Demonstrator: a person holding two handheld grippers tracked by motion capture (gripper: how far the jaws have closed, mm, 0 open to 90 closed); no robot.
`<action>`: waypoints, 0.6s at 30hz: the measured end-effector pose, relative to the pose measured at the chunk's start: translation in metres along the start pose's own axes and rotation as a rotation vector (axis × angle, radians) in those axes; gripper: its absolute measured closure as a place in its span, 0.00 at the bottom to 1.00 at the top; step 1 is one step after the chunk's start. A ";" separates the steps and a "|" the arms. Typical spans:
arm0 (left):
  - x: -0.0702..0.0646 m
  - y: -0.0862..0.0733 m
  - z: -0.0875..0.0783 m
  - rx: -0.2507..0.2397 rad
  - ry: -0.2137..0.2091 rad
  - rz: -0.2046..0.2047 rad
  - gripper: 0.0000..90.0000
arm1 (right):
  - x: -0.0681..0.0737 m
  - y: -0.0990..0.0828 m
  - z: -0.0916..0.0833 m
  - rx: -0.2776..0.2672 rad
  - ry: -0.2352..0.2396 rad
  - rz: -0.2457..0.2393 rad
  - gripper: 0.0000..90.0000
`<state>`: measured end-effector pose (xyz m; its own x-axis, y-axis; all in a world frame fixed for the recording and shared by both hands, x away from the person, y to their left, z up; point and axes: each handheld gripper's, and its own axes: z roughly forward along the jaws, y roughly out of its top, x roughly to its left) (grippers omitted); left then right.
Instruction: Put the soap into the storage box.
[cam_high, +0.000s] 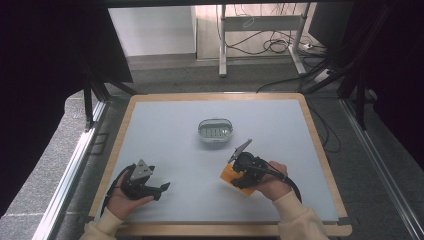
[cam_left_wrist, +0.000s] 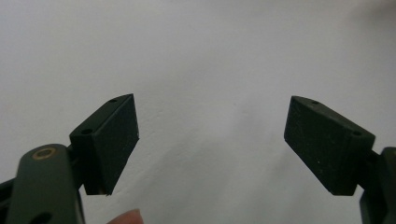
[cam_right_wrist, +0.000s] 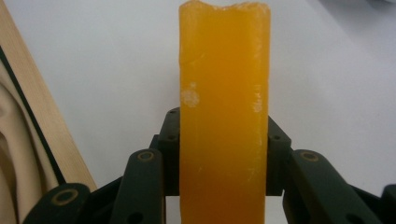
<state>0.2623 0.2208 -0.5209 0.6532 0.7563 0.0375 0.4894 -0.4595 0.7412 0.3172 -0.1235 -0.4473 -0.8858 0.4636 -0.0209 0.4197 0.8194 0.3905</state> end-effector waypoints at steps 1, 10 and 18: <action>0.000 0.000 0.000 -0.001 0.000 0.000 0.20 | 0.000 0.000 0.000 0.003 -0.004 -0.005 0.68; 0.001 0.000 -0.001 -0.006 -0.001 -0.005 0.20 | -0.011 0.000 -0.002 -0.018 0.035 0.006 0.68; 0.001 0.000 -0.001 -0.002 0.000 -0.006 0.20 | -0.020 0.007 -0.008 -0.012 0.030 -0.017 0.68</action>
<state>0.2624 0.2217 -0.5206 0.6504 0.7589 0.0330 0.4923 -0.4542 0.7425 0.3364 -0.1298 -0.4363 -0.8985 0.4390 -0.0001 0.4020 0.8228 0.4017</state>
